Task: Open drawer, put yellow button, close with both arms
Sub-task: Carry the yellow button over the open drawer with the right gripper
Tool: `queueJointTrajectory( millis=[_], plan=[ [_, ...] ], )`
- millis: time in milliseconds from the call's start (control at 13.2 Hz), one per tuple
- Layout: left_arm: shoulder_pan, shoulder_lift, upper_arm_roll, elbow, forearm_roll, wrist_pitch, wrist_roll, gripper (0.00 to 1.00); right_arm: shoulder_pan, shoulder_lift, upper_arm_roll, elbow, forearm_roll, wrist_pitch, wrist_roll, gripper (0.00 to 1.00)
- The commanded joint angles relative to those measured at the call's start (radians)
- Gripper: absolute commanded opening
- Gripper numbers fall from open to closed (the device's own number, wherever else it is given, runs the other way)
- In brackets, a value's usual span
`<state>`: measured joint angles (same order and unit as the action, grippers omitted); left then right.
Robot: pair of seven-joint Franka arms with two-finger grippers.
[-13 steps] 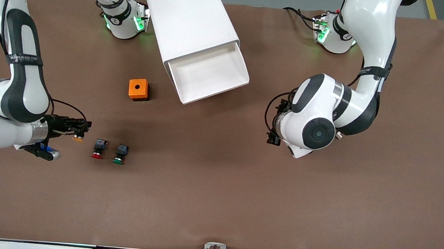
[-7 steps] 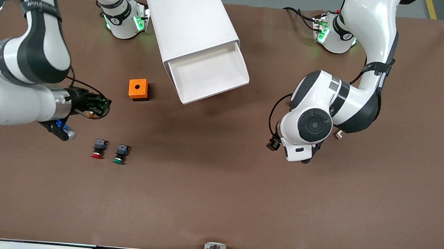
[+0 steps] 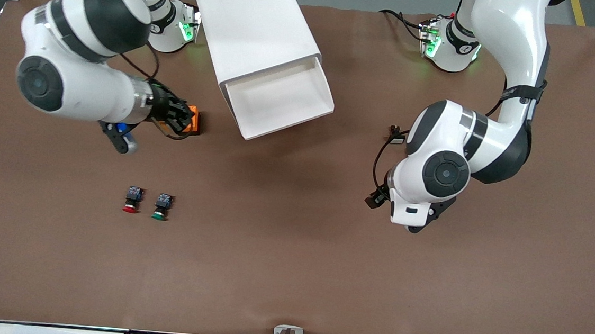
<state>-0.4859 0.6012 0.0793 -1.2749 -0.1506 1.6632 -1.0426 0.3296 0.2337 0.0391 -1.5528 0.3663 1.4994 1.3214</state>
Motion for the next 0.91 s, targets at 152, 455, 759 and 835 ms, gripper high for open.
queueJointTrajectory(
  millis=[152, 455, 759, 835],
  plan=[
    [0.044, -0.02, 0.011, -0.009, 0.04, 0.004, 0.218, 1.0, 0.187, -0.096, -0.011, -0.193, 0.049, 0.246, 0.261, 0.01],
    [0.066, -0.052, 0.008, -0.011, 0.051, 0.004, 0.349, 1.0, 0.314, -0.094, -0.013, -0.274, 0.042, 0.448, 0.422, 0.01],
    [0.064, -0.072, 0.002, -0.032, 0.071, 0.003, 0.453, 1.0, 0.384, -0.085, -0.013, -0.317, 0.04, 0.576, 0.505, 0.02],
    [0.055, -0.074, 0.0, -0.032, 0.071, 0.0, 0.464, 1.0, 0.39, -0.08, -0.013, -0.319, 0.039, 0.602, 0.507, 0.03]
  ],
)
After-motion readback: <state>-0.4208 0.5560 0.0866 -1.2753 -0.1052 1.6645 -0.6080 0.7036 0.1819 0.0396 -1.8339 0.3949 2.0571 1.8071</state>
